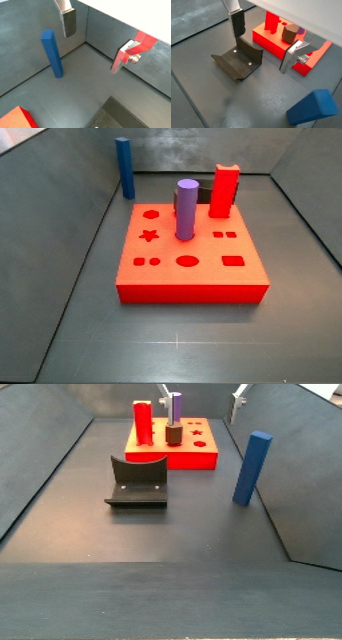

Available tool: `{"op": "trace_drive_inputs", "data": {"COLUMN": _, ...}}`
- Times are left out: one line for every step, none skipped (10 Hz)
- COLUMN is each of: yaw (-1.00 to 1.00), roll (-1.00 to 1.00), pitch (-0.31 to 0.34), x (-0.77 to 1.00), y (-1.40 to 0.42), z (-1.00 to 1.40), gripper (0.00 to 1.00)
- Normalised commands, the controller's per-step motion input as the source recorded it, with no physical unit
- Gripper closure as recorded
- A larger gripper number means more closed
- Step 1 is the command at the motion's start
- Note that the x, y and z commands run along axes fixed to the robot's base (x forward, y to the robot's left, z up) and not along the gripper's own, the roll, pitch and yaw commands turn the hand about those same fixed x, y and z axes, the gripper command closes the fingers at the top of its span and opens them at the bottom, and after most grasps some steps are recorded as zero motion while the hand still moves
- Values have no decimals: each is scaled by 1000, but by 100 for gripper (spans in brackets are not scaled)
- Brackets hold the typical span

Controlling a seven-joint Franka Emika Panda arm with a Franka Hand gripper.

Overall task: Pick up the rectangle object. Move up. Move to above the board. Insert the rectangle object.
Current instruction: Pick up the rectangle object.

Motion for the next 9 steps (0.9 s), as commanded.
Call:
{"op": "trace_drive_inputs", "data": {"yaw": 26, "roll": 0, "pitch": 0, "x": 0, "y": 37, "z": 0, "gripper": 0}}
{"op": "trace_drive_inputs", "data": {"yaw": 9, "roll": 0, "pitch": 0, "x": 0, "y": 0, "z": 0, "gripper": 0}}
{"op": "trace_drive_inputs", "data": {"yaw": 294, "roll": 0, "pitch": 0, "x": -289, "y": 0, "z": -63, "gripper": 0}}
{"op": "trace_drive_inputs", "data": {"yaw": 574, "roll": 39, "pitch": 0, "x": -569, "y": -77, "z": -109, "gripper": 0}}
{"op": "trace_drive_inputs", "data": {"yaw": 606, "roll": 80, "pitch": -44, "x": -606, "y": -80, "z": -126, "gripper": 0}}
{"op": "trace_drive_inputs", "data": {"yaw": 680, "roll": 107, "pitch": -87, "x": -554, "y": -117, "z": -111, "gripper": 0}}
{"op": "trace_drive_inputs", "data": {"yaw": 709, "roll": 111, "pitch": -91, "x": -523, "y": -123, "z": -83, "gripper": 0}}
{"op": "trace_drive_inputs", "data": {"yaw": 663, "roll": 144, "pitch": -91, "x": -566, "y": -94, "z": -126, "gripper": 0}}
{"op": "trace_drive_inputs", "data": {"yaw": 649, "roll": 219, "pitch": -89, "x": -580, "y": -106, "z": -243, "gripper": 0}}
